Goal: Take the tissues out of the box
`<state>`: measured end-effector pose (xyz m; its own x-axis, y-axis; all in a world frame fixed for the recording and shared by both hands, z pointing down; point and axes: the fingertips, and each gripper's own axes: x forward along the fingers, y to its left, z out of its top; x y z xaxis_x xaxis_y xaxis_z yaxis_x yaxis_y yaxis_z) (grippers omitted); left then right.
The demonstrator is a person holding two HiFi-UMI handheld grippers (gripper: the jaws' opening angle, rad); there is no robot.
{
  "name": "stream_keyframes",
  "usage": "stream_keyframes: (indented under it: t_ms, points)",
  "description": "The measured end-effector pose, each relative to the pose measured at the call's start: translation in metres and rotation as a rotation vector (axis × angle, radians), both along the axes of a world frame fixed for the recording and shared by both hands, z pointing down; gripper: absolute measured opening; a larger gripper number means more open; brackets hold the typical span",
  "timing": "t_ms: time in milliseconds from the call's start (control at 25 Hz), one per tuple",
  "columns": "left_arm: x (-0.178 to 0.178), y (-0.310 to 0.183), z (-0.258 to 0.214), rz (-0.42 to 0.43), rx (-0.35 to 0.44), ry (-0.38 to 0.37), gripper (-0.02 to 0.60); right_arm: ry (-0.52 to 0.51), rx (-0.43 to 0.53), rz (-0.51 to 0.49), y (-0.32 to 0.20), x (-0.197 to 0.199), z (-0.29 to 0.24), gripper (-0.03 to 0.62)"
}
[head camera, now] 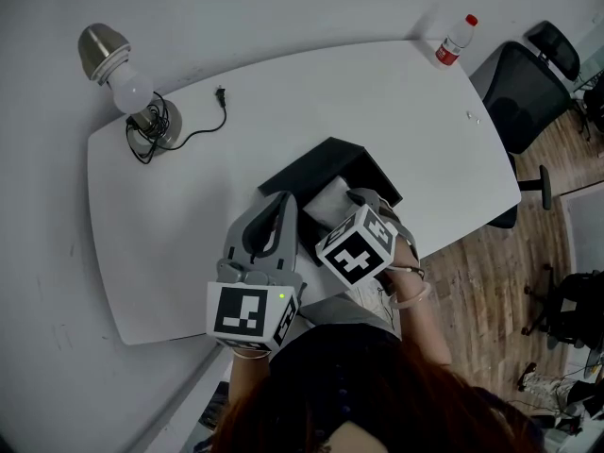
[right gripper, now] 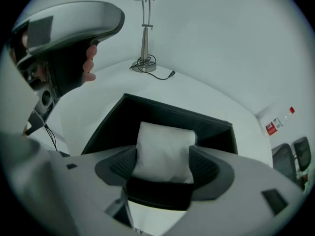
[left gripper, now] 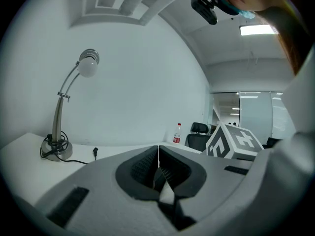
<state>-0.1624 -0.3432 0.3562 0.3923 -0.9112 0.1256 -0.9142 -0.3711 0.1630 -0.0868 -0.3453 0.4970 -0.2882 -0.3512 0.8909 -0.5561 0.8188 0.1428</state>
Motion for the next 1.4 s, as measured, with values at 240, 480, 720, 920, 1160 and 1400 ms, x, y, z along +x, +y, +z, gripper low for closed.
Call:
stream_keyframes:
  t_ms: [240, 480, 720, 920, 1160, 1400]
  points:
    - [-0.003, 0.001, 0.001, -0.006, -0.002, 0.002, 0.026, 0.047, 0.005, 0.013, -0.002, 0.003, 0.004, 0.31]
    - [-0.004, 0.004, -0.001, -0.011, 0.001, 0.003, 0.026, 0.07, 0.006, 0.013, -0.003, 0.004, 0.002, 0.29]
    - [-0.006, 0.012, -0.005, -0.017, 0.009, -0.005, 0.026, 0.063, 0.039, 0.021, -0.003, 0.006, -0.002, 0.262]
    - [-0.01, 0.02, -0.008, -0.026, 0.018, -0.016, 0.026, 0.015, 0.069, 0.038, 0.0, 0.005, -0.008, 0.259]
    - [-0.008, 0.032, -0.014, -0.027, 0.035, -0.024, 0.026, -0.053, 0.14, 0.052, 0.002, 0.006, -0.028, 0.259]
    - [-0.008, 0.045, -0.021, -0.035, 0.053, -0.037, 0.026, -0.123, 0.212, 0.061, 0.006, 0.009, -0.046, 0.258]
